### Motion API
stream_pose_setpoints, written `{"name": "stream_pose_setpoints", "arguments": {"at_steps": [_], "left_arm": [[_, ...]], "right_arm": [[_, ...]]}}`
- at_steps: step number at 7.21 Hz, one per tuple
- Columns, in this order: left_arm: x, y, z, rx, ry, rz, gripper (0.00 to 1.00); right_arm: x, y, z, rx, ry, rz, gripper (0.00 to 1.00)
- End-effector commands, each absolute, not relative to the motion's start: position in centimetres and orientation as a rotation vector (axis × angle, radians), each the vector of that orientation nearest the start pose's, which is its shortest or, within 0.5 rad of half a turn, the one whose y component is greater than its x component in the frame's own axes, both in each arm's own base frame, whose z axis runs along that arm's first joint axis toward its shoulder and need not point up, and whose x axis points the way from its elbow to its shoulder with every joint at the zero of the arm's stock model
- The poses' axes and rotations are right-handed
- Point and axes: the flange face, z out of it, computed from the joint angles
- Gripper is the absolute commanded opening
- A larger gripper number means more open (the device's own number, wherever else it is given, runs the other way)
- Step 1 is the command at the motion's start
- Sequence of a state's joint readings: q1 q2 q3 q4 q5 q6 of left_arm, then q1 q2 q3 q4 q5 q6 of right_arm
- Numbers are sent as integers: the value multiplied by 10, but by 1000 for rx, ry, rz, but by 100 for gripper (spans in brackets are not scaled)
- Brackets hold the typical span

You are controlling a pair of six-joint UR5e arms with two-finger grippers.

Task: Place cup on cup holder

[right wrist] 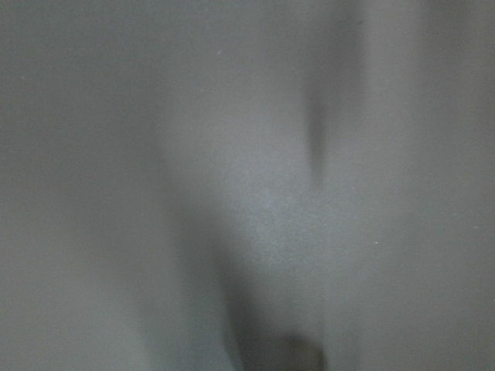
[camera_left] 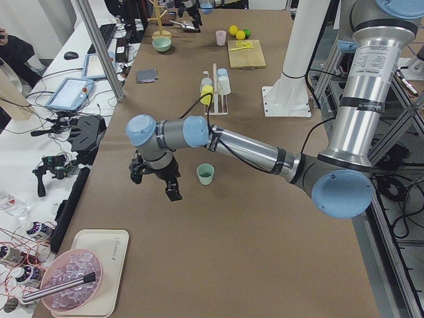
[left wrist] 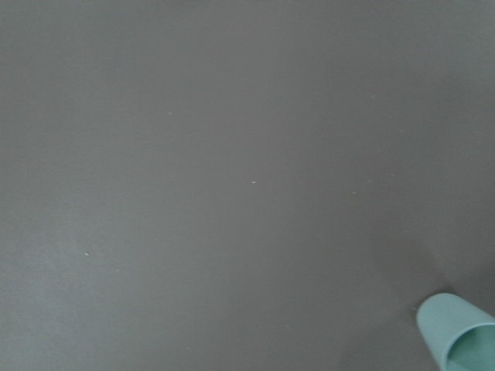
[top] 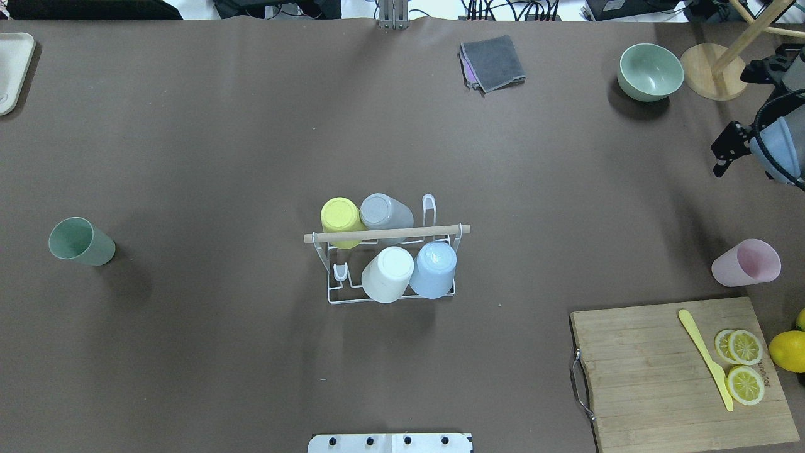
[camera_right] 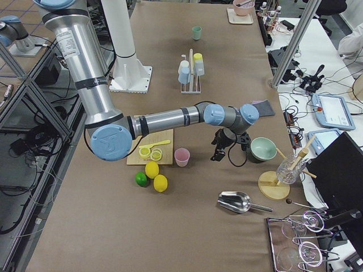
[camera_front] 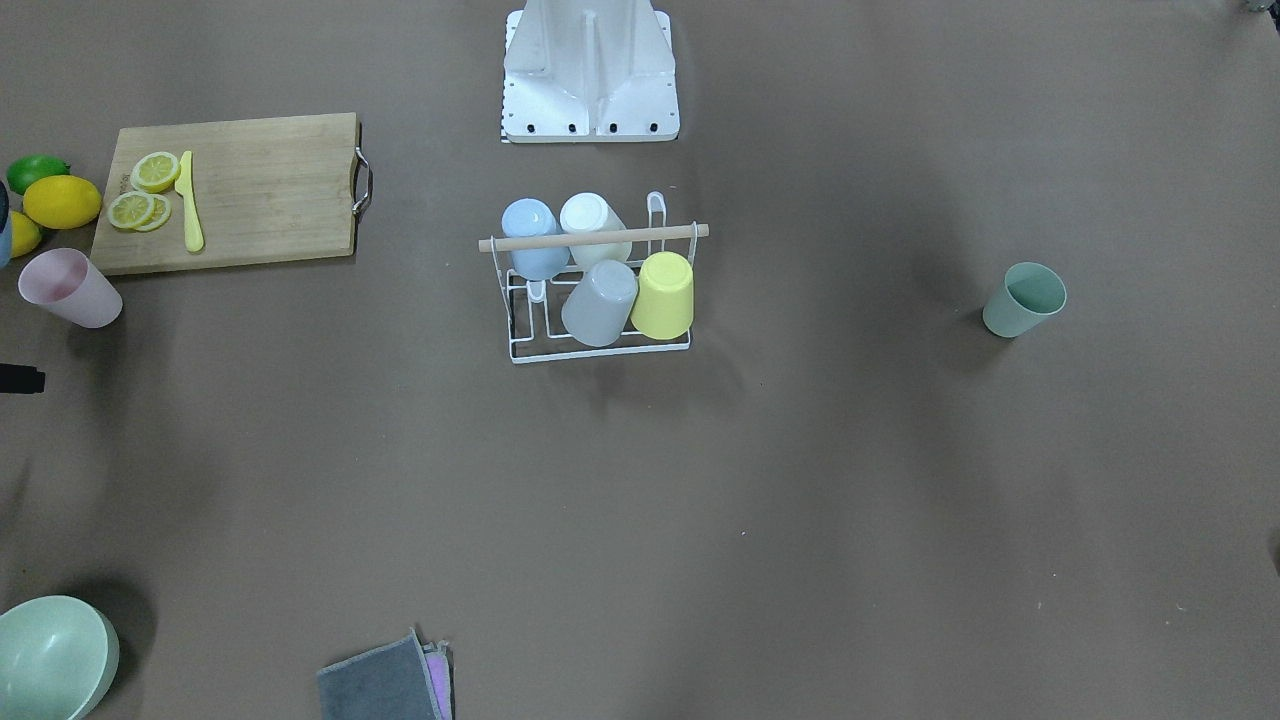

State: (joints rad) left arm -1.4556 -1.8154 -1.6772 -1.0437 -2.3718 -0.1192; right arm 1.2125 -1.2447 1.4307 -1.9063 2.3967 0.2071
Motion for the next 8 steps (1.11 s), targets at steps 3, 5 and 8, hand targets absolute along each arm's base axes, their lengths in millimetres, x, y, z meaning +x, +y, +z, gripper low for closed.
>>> {"name": "stream_pose_setpoints", "arguments": {"at_steps": [3, 5, 8], "left_arm": [[146, -574, 478, -286, 754, 186, 98], [177, -578, 495, -335, 740, 215, 98], [260, -579, 529, -469, 696, 286, 98]], "right_arm": [[-200, -574, 624, -504, -781, -230, 98], [-201, -567, 632, -540, -768, -263, 98], [-199, -560, 633, -604, -764, -268, 97]]}}
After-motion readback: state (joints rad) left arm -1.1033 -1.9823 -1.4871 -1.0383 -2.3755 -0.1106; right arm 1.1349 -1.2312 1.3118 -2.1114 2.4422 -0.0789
